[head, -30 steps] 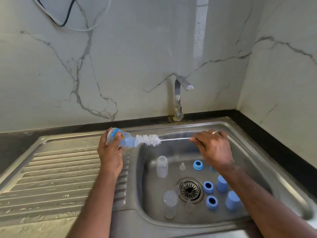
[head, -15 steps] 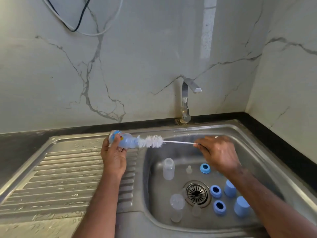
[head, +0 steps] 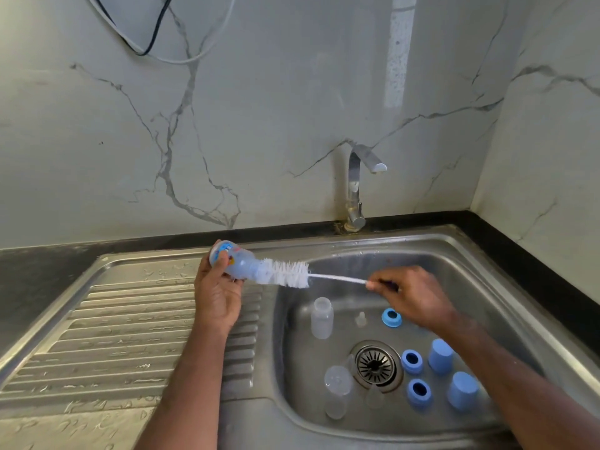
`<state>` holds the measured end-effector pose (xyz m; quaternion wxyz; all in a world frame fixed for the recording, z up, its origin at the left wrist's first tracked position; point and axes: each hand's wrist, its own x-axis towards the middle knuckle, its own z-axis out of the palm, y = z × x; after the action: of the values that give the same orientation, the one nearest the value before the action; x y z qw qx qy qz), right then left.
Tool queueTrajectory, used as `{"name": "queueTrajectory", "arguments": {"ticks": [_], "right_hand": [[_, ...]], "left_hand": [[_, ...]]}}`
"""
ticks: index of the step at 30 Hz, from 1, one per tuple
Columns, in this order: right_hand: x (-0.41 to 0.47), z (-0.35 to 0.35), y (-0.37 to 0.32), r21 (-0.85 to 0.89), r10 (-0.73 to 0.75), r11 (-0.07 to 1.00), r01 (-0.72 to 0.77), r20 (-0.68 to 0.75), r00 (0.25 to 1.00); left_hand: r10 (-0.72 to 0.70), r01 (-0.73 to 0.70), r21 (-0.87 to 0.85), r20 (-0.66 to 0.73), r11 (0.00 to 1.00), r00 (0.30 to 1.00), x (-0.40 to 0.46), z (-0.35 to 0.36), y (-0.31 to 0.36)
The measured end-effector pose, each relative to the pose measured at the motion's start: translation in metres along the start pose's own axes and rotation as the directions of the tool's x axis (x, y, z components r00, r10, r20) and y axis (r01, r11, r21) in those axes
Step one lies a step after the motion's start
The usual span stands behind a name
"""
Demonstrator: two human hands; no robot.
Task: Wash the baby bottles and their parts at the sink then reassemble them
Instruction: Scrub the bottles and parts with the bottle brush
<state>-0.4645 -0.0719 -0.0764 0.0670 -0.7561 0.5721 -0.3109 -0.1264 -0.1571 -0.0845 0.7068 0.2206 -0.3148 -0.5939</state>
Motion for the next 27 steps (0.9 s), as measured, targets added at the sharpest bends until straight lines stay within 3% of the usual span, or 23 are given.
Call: {"name": "queueTrajectory", "arguments": {"ticks": [1,2,3,4,6,7,9,11,12,13,14,15,16,17,18,19,21,23,25,27], "right_hand": [[-0.003,-0.001,-0.002,0.300,0.074,0.941,-0.159,0.276,0.958],[-0.006,0.000,-0.004,0.477,0.081,0.800,-0.363,0.514,0.854],[-0.009,0.003,-0.004,0.540,0.050,0.686,-0.488,0.634,0.772],[-0.012,0.007,-0.003,0.562,0.036,0.650,-0.512,0.650,0.759],[-0.014,0.014,0.001,0.517,0.113,0.766,-0.381,0.475,0.873],[-0.012,0.015,0.002,0.412,0.153,0.865,-0.287,0.328,0.932],[-0.005,0.012,0.004,0.080,0.177,0.980,-0.180,0.053,0.983],[-0.002,0.006,0.007,-0.227,0.006,0.972,-0.054,-0.207,0.978],[-0.002,0.004,0.006,-0.312,-0.108,0.950,0.019,-0.268,0.957],[-0.003,0.002,0.003,-0.312,-0.156,0.947,0.080,-0.229,0.961],[-0.004,-0.001,-0.001,-0.161,-0.117,0.982,0.100,-0.101,0.988],[-0.007,-0.002,-0.007,0.149,-0.029,0.989,0.010,0.125,0.992],[-0.010,-0.002,-0.012,0.436,0.021,0.878,-0.198,0.378,0.926],[-0.013,0.000,-0.013,0.557,0.022,0.742,-0.374,0.538,0.843],[-0.015,0.001,-0.012,0.598,0.019,0.654,-0.463,0.599,0.800],[-0.015,0.003,-0.010,0.605,0.032,0.639,-0.475,0.596,0.802],[-0.013,0.007,-0.007,0.567,0.104,0.745,-0.350,0.420,0.901],[-0.009,0.009,-0.004,0.382,0.167,0.901,-0.207,0.135,0.977],[-0.008,0.012,0.004,0.128,0.085,0.989,-0.076,-0.060,0.995],[-0.007,0.013,0.005,-0.151,-0.092,0.986,0.064,-0.187,0.978]], "left_hand": [[-0.032,0.034,-0.043,0.058,0.998,0.998,-0.001,-0.001,0.003],[-0.062,0.071,-0.080,0.109,0.994,0.992,-0.001,-0.004,0.005],[-0.081,0.097,-0.113,0.142,0.989,0.987,0.000,-0.006,0.007],[-0.085,0.107,-0.140,0.151,0.984,0.985,0.000,-0.007,0.008],[-0.058,0.074,-0.143,0.113,0.987,0.992,0.002,-0.009,0.008],[-0.038,0.047,-0.112,0.080,0.993,0.996,0.004,-0.010,0.007],[-0.002,0.002,-0.014,0.017,1.000,1.000,0.004,-0.010,0.005],[0.020,-0.020,0.026,-0.027,0.999,0.999,0.003,-0.007,0.004],[0.029,-0.028,0.018,-0.038,0.999,0.999,0.003,-0.007,0.004],[0.035,-0.035,-0.004,-0.031,0.999,0.999,0.002,-0.006,0.005],[0.034,-0.034,-0.026,-0.003,0.999,0.999,0.002,-0.007,0.006],[0.022,-0.020,-0.056,0.038,0.998,0.999,0.001,-0.008,0.009],[0.002,0.005,-0.092,0.078,0.996,0.997,0.001,-0.010,0.011],[-0.022,0.036,-0.134,0.106,0.990,0.994,0.001,-0.012,0.013],[-0.042,0.062,-0.159,0.126,0.985,0.991,0.000,-0.013,0.015],[-0.049,0.073,-0.173,0.140,0.982,0.989,0.000,-0.014,0.016],[-0.052,0.073,-0.157,0.129,0.985,0.990,0.001,-0.014,0.016],[-0.058,0.063,-0.059,0.080,0.996,0.995,0.001,-0.010,0.014],[-0.119,0.123,0.057,-0.069,0.991,0.991,0.001,-0.002,0.013],[-0.145,0.187,0.148,-0.253,0.971,0.956,0.000,0.006,0.011]]}}
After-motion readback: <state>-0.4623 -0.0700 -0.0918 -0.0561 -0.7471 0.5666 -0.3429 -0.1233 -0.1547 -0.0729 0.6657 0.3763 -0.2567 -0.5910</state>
